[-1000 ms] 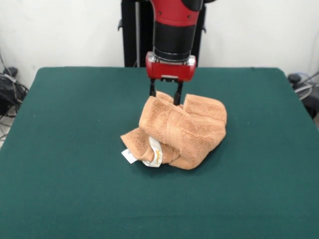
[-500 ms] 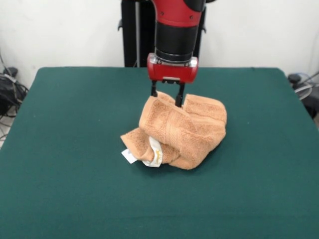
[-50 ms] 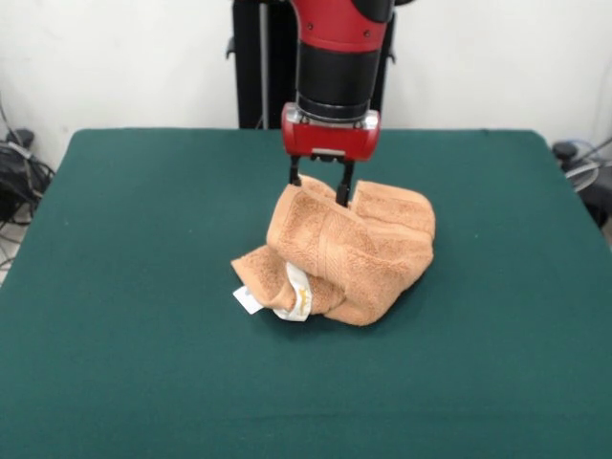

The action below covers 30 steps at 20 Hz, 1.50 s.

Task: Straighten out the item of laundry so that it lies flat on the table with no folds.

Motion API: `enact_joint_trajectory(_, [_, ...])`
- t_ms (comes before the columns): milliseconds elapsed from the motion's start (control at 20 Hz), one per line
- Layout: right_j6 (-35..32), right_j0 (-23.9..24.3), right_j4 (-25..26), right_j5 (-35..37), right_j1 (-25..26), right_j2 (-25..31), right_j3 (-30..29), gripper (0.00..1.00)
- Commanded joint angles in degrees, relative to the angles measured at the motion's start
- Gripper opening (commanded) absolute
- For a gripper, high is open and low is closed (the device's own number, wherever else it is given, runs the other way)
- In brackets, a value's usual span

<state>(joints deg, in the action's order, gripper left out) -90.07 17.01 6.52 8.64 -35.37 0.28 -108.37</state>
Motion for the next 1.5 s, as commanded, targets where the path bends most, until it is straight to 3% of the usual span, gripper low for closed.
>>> enact_joint_trajectory(50, [-8.48,-0.52,-2.95,7.02,-0.46,3.31,2.26,1.00])
enact_joint_trajectory(1000, [-8.57,-1.56,-4.54,12.64,-3.73,3.27,3.23,1.00])
enact_joint_trajectory(1500, [-10.83,-1.49,-6.38,10.15,-3.81,3.27,2.98,1.00])
